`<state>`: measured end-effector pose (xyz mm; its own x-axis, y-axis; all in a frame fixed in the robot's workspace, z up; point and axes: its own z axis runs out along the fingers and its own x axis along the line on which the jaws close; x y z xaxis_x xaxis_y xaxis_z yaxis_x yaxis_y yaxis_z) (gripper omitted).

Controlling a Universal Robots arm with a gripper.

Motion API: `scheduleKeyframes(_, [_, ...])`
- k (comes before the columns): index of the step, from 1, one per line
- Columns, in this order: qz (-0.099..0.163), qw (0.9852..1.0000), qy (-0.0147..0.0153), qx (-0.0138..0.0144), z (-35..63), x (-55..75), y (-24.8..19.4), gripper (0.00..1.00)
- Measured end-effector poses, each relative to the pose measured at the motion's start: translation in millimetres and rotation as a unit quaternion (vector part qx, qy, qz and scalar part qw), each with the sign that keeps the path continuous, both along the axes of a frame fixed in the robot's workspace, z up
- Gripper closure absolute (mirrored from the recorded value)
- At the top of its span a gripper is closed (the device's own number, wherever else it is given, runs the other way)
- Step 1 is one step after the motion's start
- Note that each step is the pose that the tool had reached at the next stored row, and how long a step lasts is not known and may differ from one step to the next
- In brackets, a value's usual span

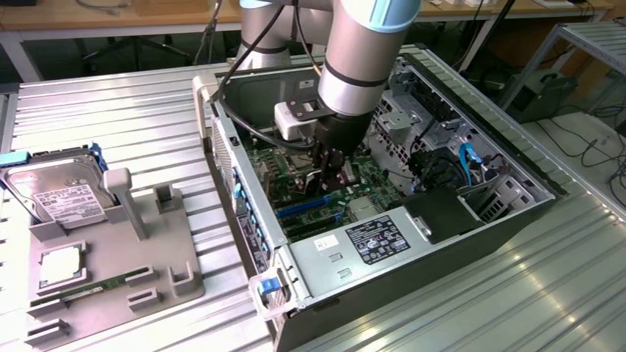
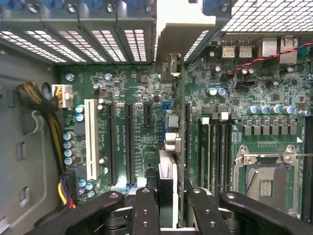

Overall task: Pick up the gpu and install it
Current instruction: 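Insert the gpu into the slot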

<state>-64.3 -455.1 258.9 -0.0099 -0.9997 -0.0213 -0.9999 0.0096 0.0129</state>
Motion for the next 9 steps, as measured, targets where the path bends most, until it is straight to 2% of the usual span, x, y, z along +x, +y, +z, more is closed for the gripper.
scheduleKeyframes(1, [0.0, 1.0, 0.0, 0.0007, 0.0, 0.0, 0.1, 0.73])
scheduleKeyframes(8, [0.0, 1.0, 0.0, 0.0008, -0.2, 0.0, 0.0, 0.73])
scheduleKeyframes(9, [0.0, 1.0, 0.0, 0.0018, -1.2, -0.1, 0.1, 0.73])
